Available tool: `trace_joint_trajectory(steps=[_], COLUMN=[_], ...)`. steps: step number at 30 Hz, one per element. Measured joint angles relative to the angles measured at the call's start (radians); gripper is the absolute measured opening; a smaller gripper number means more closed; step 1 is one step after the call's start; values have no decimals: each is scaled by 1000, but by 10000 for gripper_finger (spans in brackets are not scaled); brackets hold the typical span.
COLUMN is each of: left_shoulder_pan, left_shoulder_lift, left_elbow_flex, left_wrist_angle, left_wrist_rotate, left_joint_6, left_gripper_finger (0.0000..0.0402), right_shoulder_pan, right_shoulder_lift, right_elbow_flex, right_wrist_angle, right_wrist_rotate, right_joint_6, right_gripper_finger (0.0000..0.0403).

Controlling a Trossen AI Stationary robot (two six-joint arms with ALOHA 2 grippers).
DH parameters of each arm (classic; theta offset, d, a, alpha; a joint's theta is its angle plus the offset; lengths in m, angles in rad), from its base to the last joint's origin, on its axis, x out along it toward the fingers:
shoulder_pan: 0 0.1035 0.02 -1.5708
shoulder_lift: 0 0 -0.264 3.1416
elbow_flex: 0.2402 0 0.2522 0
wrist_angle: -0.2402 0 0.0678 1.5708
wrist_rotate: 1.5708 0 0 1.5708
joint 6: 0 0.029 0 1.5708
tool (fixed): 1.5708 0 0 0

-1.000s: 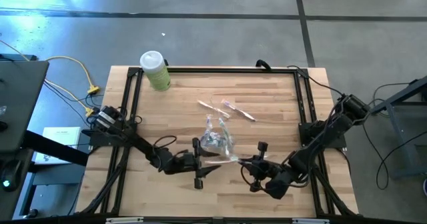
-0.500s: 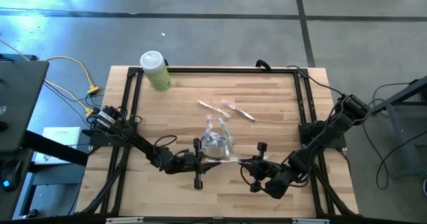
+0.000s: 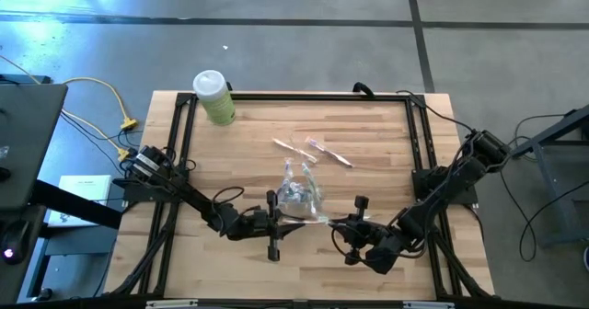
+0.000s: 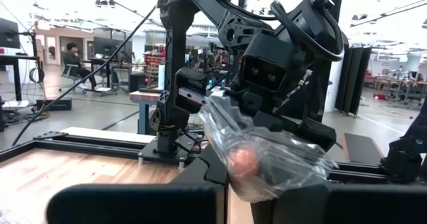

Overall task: Pick & Place toothbrushing station
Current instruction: Put the orange toothbrush into the transparent organizer

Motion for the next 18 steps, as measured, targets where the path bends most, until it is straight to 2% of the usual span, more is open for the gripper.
trace_joint_trajectory(steps=[4, 11, 18], left_shoulder_pan=[-8, -34, -33], left_shoulder_lift=[0, 0, 0], left_elbow_flex=[0, -2, -2], left_wrist_angle=[0, -38, -155], left_wrist_rotate=[-1, -4, -5], left_joint_6=[0, -52, -200], left_gripper_finger=[16, 15, 15], right_shoulder_pan=[0, -36, -82], right_shoulder_lift=[0, -3, -2], right_elbow_flex=[0, -12, -54], right_wrist_angle=[-6, 4, 41], right_wrist_rotate=[-16, -211, -352], right_joint_6=[5, 60, 87], right_gripper_finger=[21, 22, 20])
